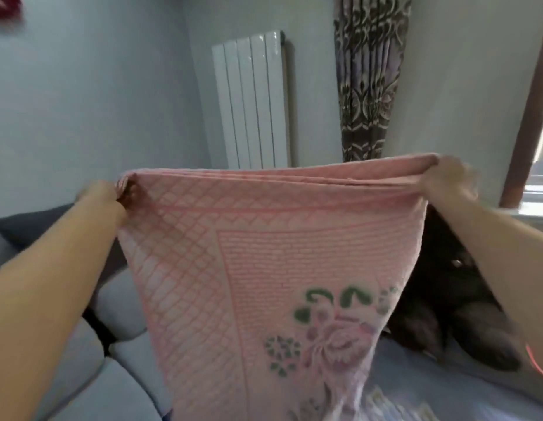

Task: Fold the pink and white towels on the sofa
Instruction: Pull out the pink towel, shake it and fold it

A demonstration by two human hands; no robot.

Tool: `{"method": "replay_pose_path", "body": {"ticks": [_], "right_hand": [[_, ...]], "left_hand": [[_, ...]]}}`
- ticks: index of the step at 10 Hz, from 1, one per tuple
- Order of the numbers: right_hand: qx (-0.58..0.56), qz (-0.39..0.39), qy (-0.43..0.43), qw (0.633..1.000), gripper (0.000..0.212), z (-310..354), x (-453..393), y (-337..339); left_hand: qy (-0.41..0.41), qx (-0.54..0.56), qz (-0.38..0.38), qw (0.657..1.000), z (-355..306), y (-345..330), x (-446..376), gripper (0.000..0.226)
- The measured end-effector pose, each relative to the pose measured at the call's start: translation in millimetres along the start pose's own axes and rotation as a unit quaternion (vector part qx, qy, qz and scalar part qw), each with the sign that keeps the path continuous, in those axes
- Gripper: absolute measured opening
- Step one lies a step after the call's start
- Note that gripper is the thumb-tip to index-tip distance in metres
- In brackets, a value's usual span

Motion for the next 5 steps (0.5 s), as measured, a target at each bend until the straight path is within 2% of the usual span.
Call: {"method": "replay_pose_path", "body": {"ticks": [1,2,3,4,5], "right_hand": [[-0.144,0.012,-0.027,0.989,0.04,39.4,-19.8,2.3],[-0.222,0.084,-0.051,0.97,0.04,56.8,-30.8,-17.5],[-0.26,0.043,-0.057,0.963,0.04,52.0,-40.1,-12.2],[-0.395,0.062,-0.105,0.911,0.038,39.7,-44.7,-29.3],[-0.387,0.205,-0.119,0.891,0.035,21.5,-53.8,-58.9]], "left_hand": [[-0.011,0.086,-0.051,0.995,-24.9,-0.5,9.9,0.032],[-0.079,-0.046,-0.081,0.992,-52.2,2.2,22.4,0.02],[-0.064,0.028,-0.103,0.992,-44.9,3.7,43.6,0.025],[-0.102,-0.094,-0.145,0.98,-38.9,-2.5,57.5,0.038],[-0.097,-0.036,-0.195,0.975,-7.3,5.6,67.3,0.04]]}}
Point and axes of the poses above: each hand's wrist, its own x-axis away from the middle knuckle, its own y-axis out of the back of the hand, z = x × y, the point moved 10 cm from there along -x, towards the middle knuckle, and after that the axes turned 2 degrees about -y, right-handed, at the moved point
